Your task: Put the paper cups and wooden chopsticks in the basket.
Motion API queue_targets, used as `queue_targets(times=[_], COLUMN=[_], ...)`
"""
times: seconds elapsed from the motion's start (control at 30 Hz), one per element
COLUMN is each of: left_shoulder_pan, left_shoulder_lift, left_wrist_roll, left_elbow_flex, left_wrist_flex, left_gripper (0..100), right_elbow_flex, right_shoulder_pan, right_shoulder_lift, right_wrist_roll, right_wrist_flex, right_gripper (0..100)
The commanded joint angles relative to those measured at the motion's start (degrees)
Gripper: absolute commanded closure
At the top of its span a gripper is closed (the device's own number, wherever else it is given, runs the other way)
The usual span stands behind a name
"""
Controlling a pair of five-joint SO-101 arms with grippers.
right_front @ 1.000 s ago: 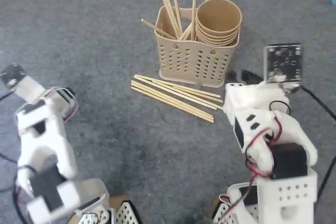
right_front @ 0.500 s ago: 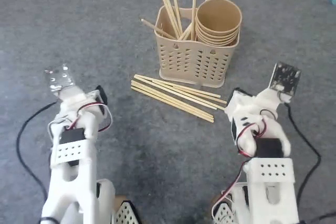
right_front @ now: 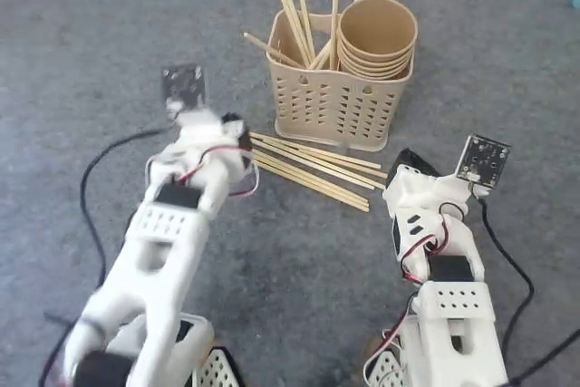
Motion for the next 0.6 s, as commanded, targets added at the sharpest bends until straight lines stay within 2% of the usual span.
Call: queue_targets(times=[0.0,0.13,0.23,0.57], left_shoulder_pan=[1.4,0.4,-0.5,-0.3], left_shoulder_lift=[16.2,32.2,38.6,40.4], left_wrist_roll=[1.1,1.1,1.1,1.1], left_elbow_flex=[-11.8,-22.2,-27.6,-29.7], left_wrist_flex=[-3.5,-3.8,-3.6,-1.4], left_gripper=[99,99,99,99], right_elbow_flex=[-0.3,-0.3,-0.3,-0.3], right_shoulder_pan=[0.8,0.8,0.8,0.8], right_shoulder_lift=[-0.7,-0.7,-0.7,-1.0], right_wrist_roll=[-0.1,-0.1,-0.1,-0.1], right_wrist_flex=[-1.2,-1.2,-1.2,-1.1], right_gripper=[99.1,99.1,99.1,99.1])
